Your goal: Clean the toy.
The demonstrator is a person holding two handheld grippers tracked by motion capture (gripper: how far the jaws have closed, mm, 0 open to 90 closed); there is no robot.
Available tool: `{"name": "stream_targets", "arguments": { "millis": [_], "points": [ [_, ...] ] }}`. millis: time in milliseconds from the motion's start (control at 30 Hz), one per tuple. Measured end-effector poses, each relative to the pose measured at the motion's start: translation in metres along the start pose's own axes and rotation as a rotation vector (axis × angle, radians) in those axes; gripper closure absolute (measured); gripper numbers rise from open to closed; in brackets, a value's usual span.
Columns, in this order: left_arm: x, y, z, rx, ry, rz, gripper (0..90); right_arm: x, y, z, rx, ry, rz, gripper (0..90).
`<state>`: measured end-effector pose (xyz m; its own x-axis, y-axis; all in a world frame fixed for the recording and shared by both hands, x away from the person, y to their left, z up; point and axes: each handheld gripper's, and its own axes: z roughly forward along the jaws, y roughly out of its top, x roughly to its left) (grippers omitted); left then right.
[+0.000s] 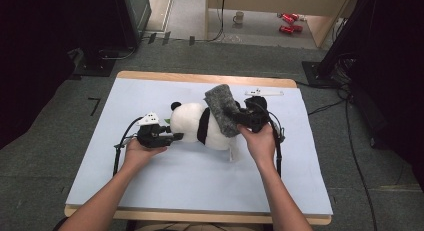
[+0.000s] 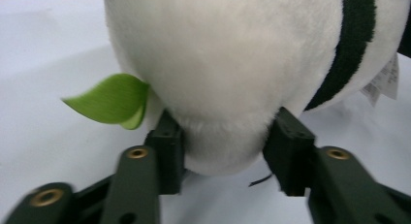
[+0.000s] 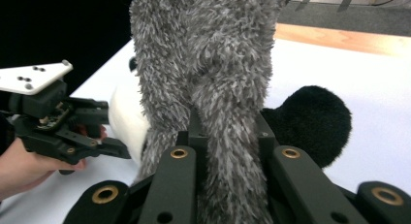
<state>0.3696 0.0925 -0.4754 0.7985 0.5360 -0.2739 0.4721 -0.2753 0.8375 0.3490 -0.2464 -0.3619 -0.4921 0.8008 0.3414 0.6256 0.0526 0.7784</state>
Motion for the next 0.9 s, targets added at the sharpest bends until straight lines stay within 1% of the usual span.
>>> {"name": "stream_targets", "arguments": {
  "millis": [33, 67, 133, 167, 233, 333, 433, 600, 700, 767, 800, 833, 867, 900],
  "points": [
    [-0.001, 0.001, -0.001, 0.008, -0.002, -0.004, 62.8, 0.001, 0.002, -0.003, -0.007, 0.007, 0.001, 78.8],
    [-0.002, 0.002, -0.002, 0.016, -0.007, -0.017, 64.7, 0.003, 0.004, -0.007, -0.014, 0.012, 0.006, 78.8],
    [-0.004, 0.006, -0.002, 0.036, -0.017, -0.059, 66.9, 0.006, 0.007, -0.013, -0.028, 0.029, 0.011, 78.8],
    [-0.006, 0.007, -0.003, 0.045, -0.013, -0.077, 67.4, 0.009, 0.008, -0.015, -0.032, 0.038, 0.012, 78.8],
    [-0.011, 0.009, -0.004, 0.053, -0.001, -0.094, 67.5, 0.017, 0.009, -0.015, -0.028, 0.057, 0.005, 78.8],
    [-0.018, 0.012, -0.005, 0.057, 0.012, -0.118, 67.4, 0.029, 0.005, -0.005, 0.007, 0.073, -0.023, 78.7],
    [-0.024, 0.013, -0.006, 0.053, 0.024, -0.14, 67.3, 0.037, -0.001, 0.01, 0.046, 0.087, -0.035, 78.7],
    [-0.033, 0.013, -0.005, 0.035, 0.04, -0.154, 67.1, 0.047, -0.009, 0.026, 0.079, 0.114, -0.044, 78.7],
    [-0.037, 0.012, -0.004, 0.033, 0.046, -0.163, 67.1, 0.055, -0.011, 0.033, 0.092, 0.141, -0.051, 78.6],
    [-0.04, 0.011, -0.004, 0.031, 0.047, -0.166, 67.1, 0.061, -0.014, 0.041, 0.116, 0.152, -0.068, 78.5],
    [-0.042, 0.012, -0.004, 0.033, 0.047, -0.159, 67.1, 0.064, -0.017, 0.045, 0.131, 0.146, -0.079, 78.3],
    [-0.044, 0.012, -0.004, 0.04, 0.052, -0.148, 67.1, 0.066, -0.019, 0.05, 0.143, 0.126, -0.1, 78.1],
    [-0.045, 0.011, -0.004, 0.05, 0.057, -0.143, 67.0, 0.066, -0.022, 0.054, 0.148, 0.101, -0.12, 77.9],
    [-0.044, 0.01, -0.003, 0.054, 0.056, -0.147, 66.9, 0.065, -0.024, 0.056, 0.147, 0.088, -0.141, 77.9]
  ]
}}
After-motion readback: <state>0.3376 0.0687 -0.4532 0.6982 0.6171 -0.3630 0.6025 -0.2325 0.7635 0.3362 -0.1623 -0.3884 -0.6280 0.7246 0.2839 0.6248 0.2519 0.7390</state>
